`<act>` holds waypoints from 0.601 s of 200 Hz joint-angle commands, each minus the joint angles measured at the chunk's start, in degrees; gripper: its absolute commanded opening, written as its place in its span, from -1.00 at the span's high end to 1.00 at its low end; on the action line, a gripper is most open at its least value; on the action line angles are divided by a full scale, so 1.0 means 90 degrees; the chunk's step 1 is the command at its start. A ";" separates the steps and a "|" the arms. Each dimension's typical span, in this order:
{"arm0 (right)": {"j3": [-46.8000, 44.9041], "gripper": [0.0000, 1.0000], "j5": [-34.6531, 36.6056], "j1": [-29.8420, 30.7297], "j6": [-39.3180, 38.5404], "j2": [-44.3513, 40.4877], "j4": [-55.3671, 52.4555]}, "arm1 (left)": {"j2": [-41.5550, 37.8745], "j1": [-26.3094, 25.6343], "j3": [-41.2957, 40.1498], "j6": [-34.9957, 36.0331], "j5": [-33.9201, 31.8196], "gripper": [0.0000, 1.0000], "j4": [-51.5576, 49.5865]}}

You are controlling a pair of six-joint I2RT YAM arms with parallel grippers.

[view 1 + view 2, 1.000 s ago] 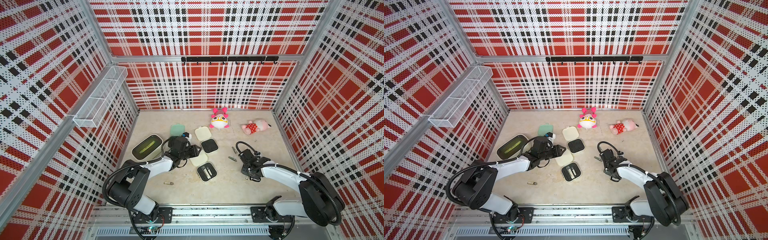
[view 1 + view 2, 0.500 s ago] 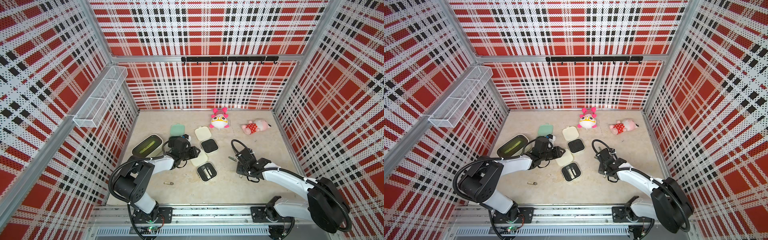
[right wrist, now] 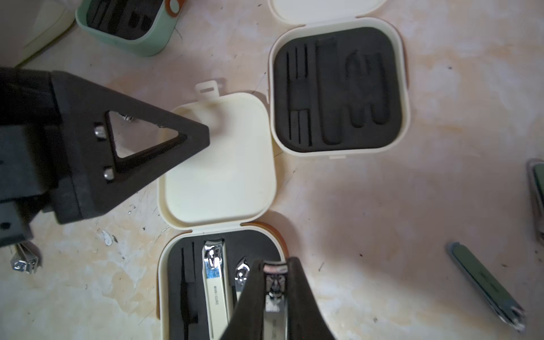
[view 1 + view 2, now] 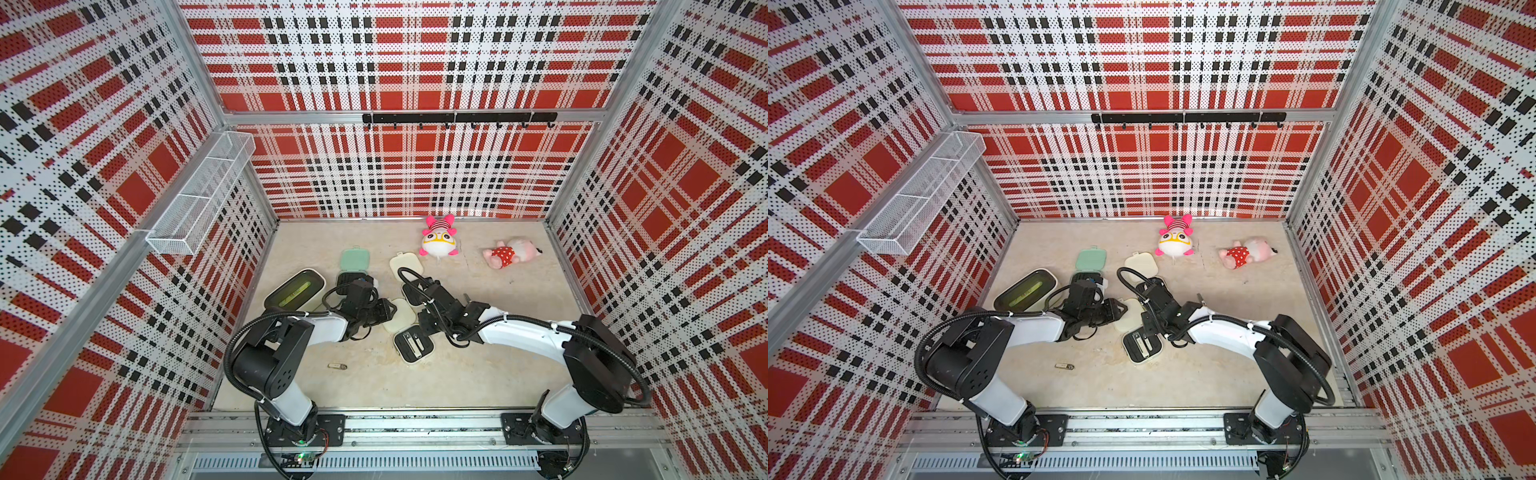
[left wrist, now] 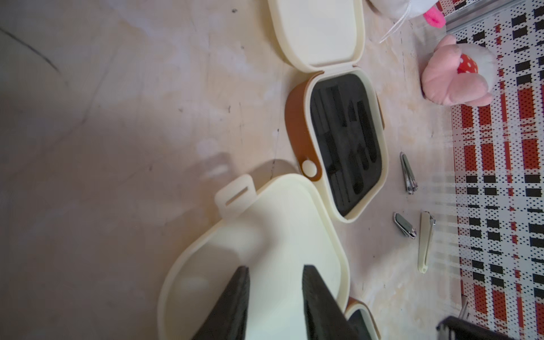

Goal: Organize nail clipper sets
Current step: Place the nail clipper in the storage box.

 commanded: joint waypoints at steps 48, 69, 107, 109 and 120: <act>-0.0236 0.93 -0.0328 0.0116 -0.0783 0.0145 0.0774 | 0.0025 0.0066 -0.0129 -0.0042 0.0042 0.29 0.0170; -0.0322 0.93 -0.0368 0.0121 -0.0811 0.0192 0.0824 | 0.0026 0.0074 -0.0126 -0.0042 0.0043 0.28 0.0166; -0.0433 0.93 -0.0398 0.0141 -0.0753 0.0257 0.0902 | 0.0025 0.0069 -0.0126 -0.0051 0.0043 0.29 0.0166; -0.0442 0.93 -0.0398 0.0138 -0.0749 0.0257 0.0904 | 0.0025 0.0070 -0.0126 -0.0046 0.0043 0.29 0.0166; -0.0479 0.93 -0.0399 0.0138 -0.0731 0.0278 0.0924 | 0.0025 0.0065 -0.0126 -0.0050 0.0043 0.29 0.0166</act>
